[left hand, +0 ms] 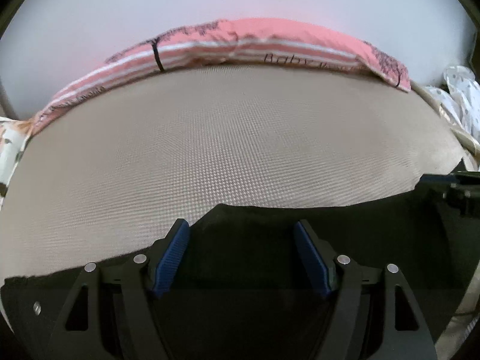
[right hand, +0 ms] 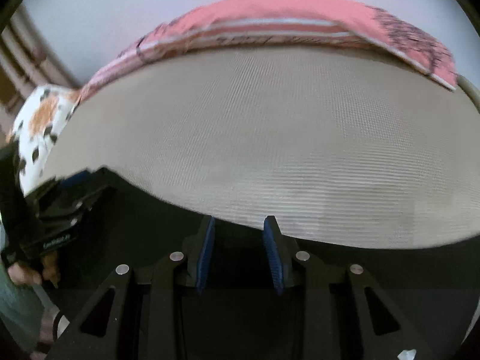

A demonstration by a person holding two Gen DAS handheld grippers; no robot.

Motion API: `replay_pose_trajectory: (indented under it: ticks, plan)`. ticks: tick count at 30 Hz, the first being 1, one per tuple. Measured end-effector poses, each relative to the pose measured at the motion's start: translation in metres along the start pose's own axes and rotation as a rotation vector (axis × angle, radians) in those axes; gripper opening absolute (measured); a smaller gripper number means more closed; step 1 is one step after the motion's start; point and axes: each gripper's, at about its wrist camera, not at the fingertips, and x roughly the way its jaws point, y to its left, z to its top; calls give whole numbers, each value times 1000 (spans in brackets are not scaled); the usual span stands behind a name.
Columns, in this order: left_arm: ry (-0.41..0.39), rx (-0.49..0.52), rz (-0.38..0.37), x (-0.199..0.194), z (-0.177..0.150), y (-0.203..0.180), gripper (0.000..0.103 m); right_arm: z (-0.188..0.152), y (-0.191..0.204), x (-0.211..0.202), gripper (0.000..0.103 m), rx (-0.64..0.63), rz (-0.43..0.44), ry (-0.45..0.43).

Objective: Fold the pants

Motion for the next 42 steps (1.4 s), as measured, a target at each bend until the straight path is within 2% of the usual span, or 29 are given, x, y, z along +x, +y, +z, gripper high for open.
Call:
replay_pose_trajectory:
  ticks: [2, 4, 8, 11, 14, 16, 19, 21, 24, 28, 31, 33, 38, 40, 41, 42]
  plan:
    - [-20, -5, -17, -17, -8, -4, 73, -3, -16, -13, 34, 31, -18, -31]
    - [-34, 8, -19, -29, -17, -9, 73, -11, -43, -28, 34, 71, -77, -55]
    - [-20, 35, 15, -43, -39, -12, 73, -22, -104, -46, 34, 173, -171, -65]
    - [15, 33, 57, -44, -55, -2, 73, -34, -161, -54, 34, 241, -278, -39]
    - [48, -27, 57, -41, -67, 14, 73, -51, -199, -64, 34, 306, -324, -18]
    - [36, -36, 48, -47, -70, 16, 73, -65, -214, -78, 34, 327, -326, -20]
    - [28, -37, 78, -53, -67, 10, 73, -80, -221, -104, 35, 359, -328, -39]
    - [5, -34, 40, -63, -64, 1, 73, -88, -215, -117, 35, 357, -333, -54]
    - [-7, 24, 5, -73, -63, -20, 73, -107, -205, -126, 36, 342, -320, -37]
    - [22, 120, -50, -78, -76, -51, 73, -137, -205, -127, 36, 327, -340, 1]
    - [48, 177, -51, -80, -91, -62, 73, -165, -209, -130, 37, 320, -370, 39]
    - [94, 183, -43, -78, -105, -62, 73, -183, -214, -135, 48, 350, -362, 22]
    - [109, 95, -33, -84, -115, -51, 73, -196, -229, -150, 48, 399, -309, 6]
    - [102, 87, -23, -88, -112, -51, 73, -194, -243, -157, 48, 444, -220, -26]
    - [97, 88, -19, -90, -107, -53, 73, -192, -251, -158, 48, 476, -145, -38]
    - [92, 87, -23, -92, -104, -56, 73, -191, -264, -158, 48, 522, -25, -46]
